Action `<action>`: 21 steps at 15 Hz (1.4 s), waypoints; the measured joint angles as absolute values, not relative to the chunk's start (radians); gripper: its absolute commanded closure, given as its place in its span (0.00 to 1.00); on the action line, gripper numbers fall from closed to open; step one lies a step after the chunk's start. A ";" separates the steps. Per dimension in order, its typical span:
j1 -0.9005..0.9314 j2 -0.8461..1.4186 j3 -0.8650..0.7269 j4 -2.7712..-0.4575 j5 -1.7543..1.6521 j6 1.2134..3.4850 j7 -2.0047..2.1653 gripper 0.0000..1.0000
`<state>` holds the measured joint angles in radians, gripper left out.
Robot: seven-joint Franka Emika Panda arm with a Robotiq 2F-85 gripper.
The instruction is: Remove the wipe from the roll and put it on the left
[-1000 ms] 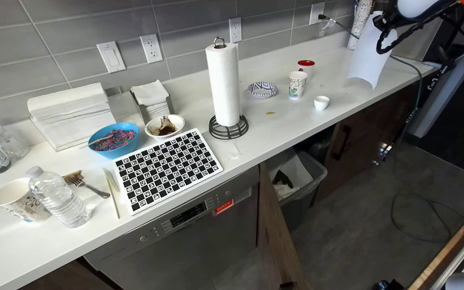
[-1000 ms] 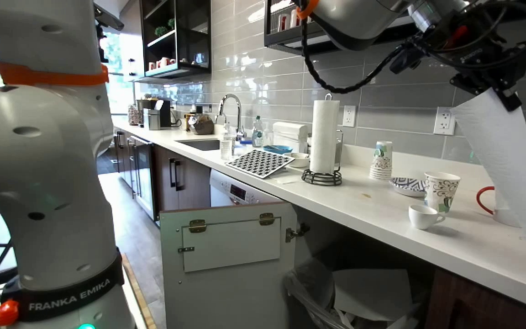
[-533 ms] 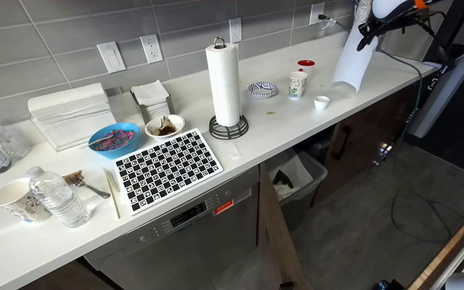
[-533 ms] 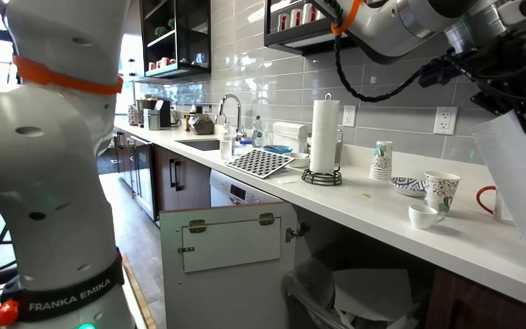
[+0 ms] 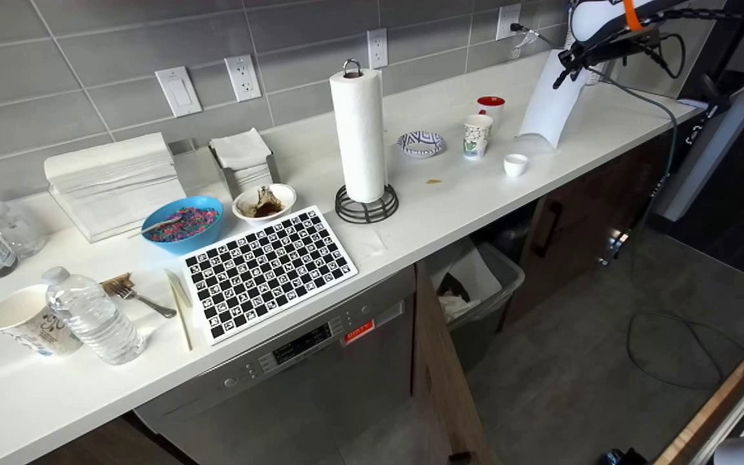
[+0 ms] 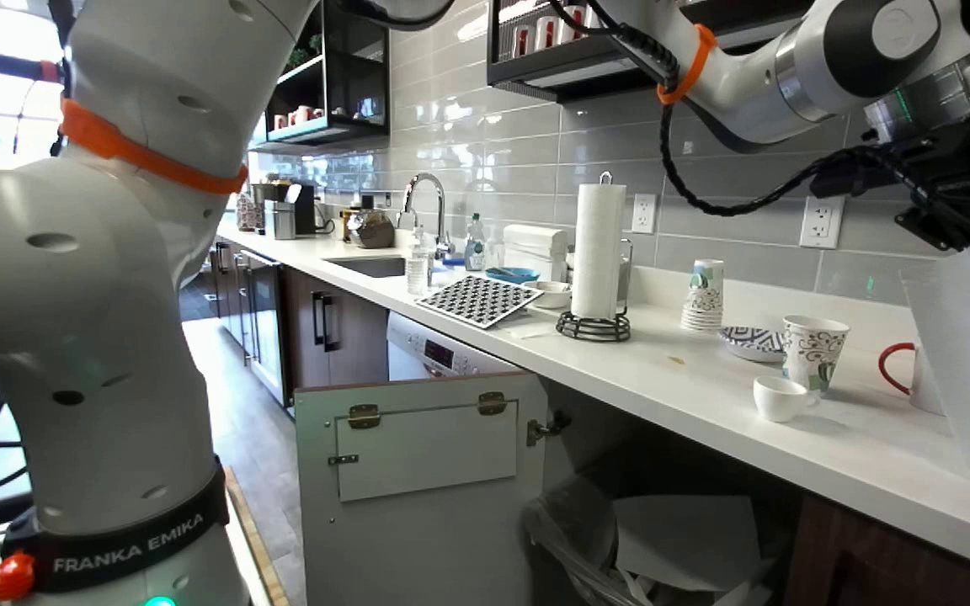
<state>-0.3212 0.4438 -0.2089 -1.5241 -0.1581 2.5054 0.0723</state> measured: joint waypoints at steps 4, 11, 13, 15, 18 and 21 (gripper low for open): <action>-0.325 0.484 -0.213 -1.479 -0.157 2.505 0.058 0.72; -0.326 0.508 -0.217 -1.445 -0.157 2.505 0.050 0.20; -0.326 0.510 -0.219 -1.440 -0.157 2.505 0.049 0.06; -0.326 0.509 -0.224 -1.438 -0.157 2.505 0.046 0.00; -0.325 0.509 -0.237 -1.437 -0.161 2.504 0.037 0.00; -0.325 0.509 -0.252 -1.437 -0.165 2.504 0.032 0.00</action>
<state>-0.3249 0.5091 -0.2523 -1.4374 -0.1650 2.5037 0.0321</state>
